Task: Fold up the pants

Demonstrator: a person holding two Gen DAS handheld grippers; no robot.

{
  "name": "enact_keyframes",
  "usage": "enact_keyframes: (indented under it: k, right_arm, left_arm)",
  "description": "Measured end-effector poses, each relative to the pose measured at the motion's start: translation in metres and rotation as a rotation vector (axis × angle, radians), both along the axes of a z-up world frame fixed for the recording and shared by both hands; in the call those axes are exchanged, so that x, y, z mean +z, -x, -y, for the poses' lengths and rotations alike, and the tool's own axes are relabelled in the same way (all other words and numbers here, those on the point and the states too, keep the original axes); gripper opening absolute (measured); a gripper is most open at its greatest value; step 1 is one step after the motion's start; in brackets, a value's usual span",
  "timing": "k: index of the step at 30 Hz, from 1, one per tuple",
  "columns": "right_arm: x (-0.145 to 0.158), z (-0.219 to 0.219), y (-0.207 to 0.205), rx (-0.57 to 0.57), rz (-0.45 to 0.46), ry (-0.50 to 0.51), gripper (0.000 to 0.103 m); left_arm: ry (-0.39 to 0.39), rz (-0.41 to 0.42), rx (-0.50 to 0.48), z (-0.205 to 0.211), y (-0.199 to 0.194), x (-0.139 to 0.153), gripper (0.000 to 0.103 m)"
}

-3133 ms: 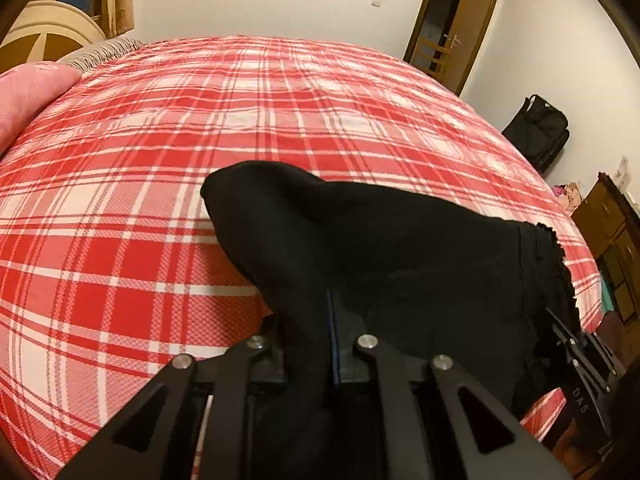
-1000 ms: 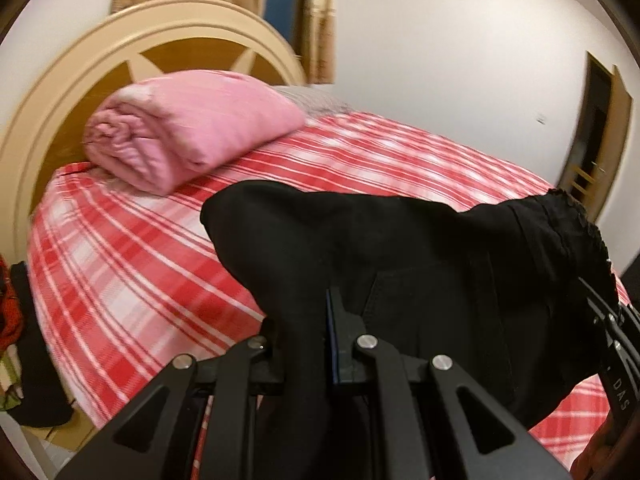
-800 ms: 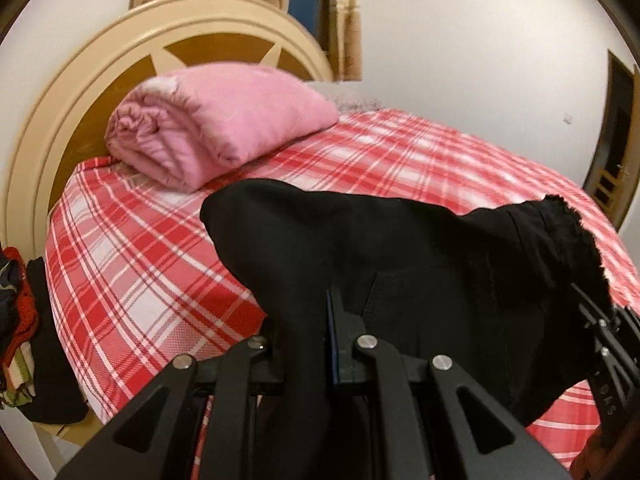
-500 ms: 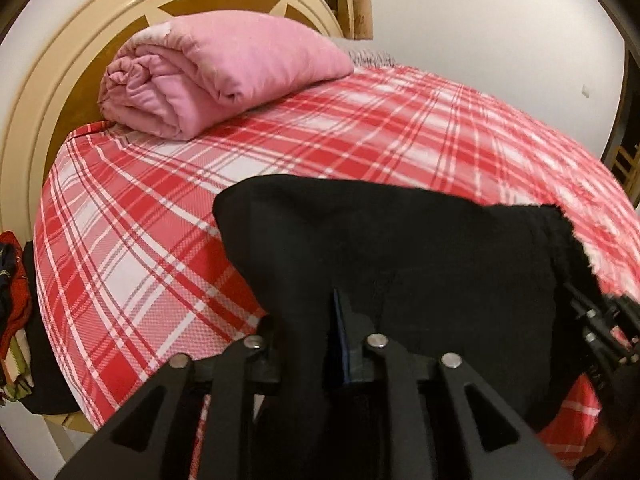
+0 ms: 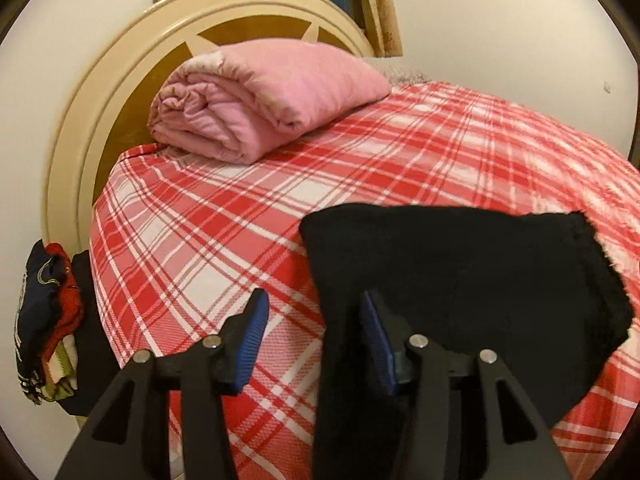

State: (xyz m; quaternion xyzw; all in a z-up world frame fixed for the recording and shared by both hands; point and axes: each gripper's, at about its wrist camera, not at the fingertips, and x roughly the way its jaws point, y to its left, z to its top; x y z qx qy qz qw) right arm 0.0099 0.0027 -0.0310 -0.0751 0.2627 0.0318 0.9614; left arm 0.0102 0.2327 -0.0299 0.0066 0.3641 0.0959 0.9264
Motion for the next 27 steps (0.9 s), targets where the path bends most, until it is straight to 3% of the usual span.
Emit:
enact_keyframes:
  k: [1,2,9,13,18,20,22,25,27]
  right_arm:
    - [-0.003,-0.002,0.001,0.011,-0.016,0.0,0.027]
    - [-0.006,-0.004,0.002,0.02,-0.036,-0.007,0.026]
    - [-0.049,-0.005,-0.008,-0.03,-0.162,0.004,0.026]
    - [-0.059,0.0,-0.012,-0.039,-0.172,-0.01,0.026]
    - [-0.06,-0.005,-0.014,-0.049,-0.173,0.031,0.026]
    - [-0.056,-0.006,-0.011,-0.056,-0.17,0.037,0.03]
    - [-0.047,-0.001,-0.003,-0.077,-0.165,0.002,0.04]
    - [-0.029,0.007,0.017,-0.103,-0.137,-0.072,0.053]
    - [-0.02,0.008,0.03,-0.108,-0.121,-0.088,0.057]
  left_arm:
    - [0.003,0.01,-0.014,0.005,0.003,0.003,0.052]
    - [0.004,0.017,-0.021,0.008,0.005,0.005,0.052]
    - [0.006,-0.027,-0.078,0.034,0.011,-0.012,0.052]
    - [-0.001,-0.071,-0.072,0.034,0.012,-0.03,0.052]
    - [-0.036,-0.055,-0.073,0.039,0.014,-0.039,0.053]
    - [-0.044,-0.052,-0.071,0.04,0.015,-0.039,0.053]
    - [-0.048,-0.06,-0.066,0.04,0.016,-0.037,0.056]
    - [-0.033,-0.068,-0.063,0.038,0.021,-0.03,0.063]
    - [-0.004,-0.065,-0.072,0.037,0.026,-0.025,0.071]
